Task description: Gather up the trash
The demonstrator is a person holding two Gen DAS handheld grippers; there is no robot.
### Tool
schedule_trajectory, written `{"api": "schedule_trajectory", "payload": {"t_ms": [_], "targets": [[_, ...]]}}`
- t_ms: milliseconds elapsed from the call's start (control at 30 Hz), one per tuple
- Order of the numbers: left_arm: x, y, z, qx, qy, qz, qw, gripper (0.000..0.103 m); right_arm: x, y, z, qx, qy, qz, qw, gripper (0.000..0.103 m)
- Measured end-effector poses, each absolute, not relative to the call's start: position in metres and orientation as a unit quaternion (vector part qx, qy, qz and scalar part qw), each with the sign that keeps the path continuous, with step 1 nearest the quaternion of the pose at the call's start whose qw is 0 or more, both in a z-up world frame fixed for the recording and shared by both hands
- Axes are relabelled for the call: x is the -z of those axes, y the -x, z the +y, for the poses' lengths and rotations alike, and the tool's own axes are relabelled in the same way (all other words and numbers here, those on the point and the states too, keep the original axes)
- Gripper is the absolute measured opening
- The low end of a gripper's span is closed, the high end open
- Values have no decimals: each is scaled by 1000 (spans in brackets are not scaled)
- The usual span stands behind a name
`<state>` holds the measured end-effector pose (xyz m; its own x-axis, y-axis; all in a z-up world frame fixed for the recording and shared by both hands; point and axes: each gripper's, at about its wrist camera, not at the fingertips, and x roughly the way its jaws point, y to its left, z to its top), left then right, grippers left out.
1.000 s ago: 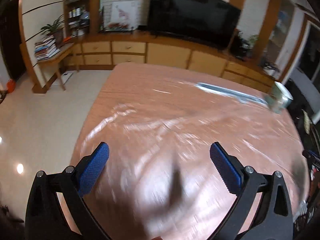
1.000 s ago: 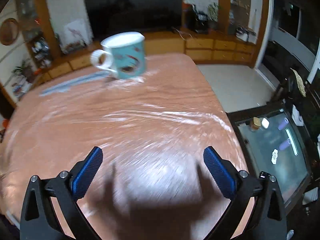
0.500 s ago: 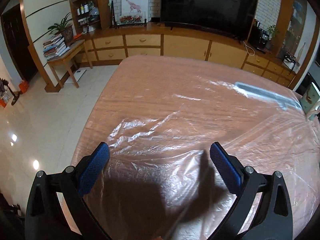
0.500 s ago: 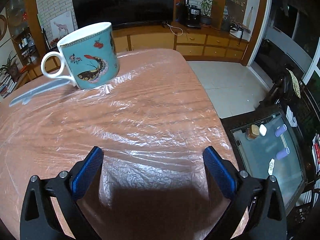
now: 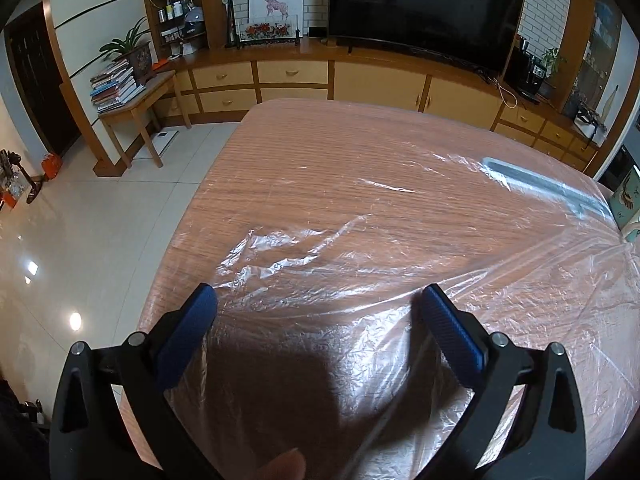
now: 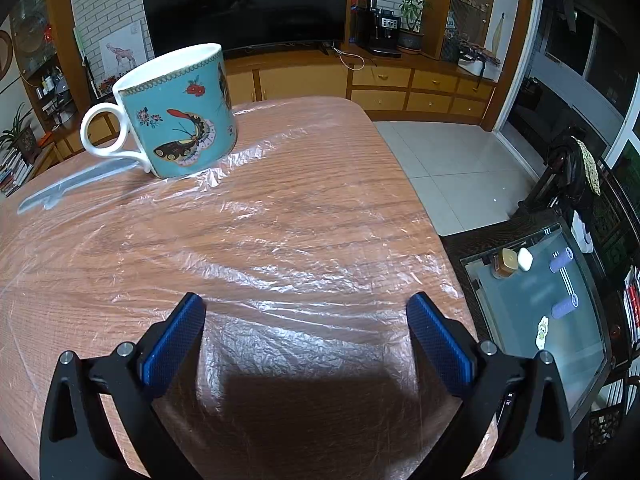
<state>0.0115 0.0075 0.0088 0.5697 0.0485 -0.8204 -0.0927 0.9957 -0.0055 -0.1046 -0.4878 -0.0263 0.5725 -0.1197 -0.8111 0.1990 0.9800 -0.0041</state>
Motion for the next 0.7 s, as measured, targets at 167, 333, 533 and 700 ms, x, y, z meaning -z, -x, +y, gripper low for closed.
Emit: {"api": "schedule_trajectory", "payload": {"t_ms": [167,333,533,700], "targets": [[-9,-14,7,-38,23,462,886,102,26,105,-488,90,-44,454,886,99],[-9,-14,7,-39,23,462,886,102,27,105,-488,90,-44,454,886,99],[-9,-14,7,-39,23,462,886,102,26,105,-488,90,-44,454,886,99],[-9,-14,7,-38,23,462,886,102,26,105,-488,90,-44,454,886,99]]}}
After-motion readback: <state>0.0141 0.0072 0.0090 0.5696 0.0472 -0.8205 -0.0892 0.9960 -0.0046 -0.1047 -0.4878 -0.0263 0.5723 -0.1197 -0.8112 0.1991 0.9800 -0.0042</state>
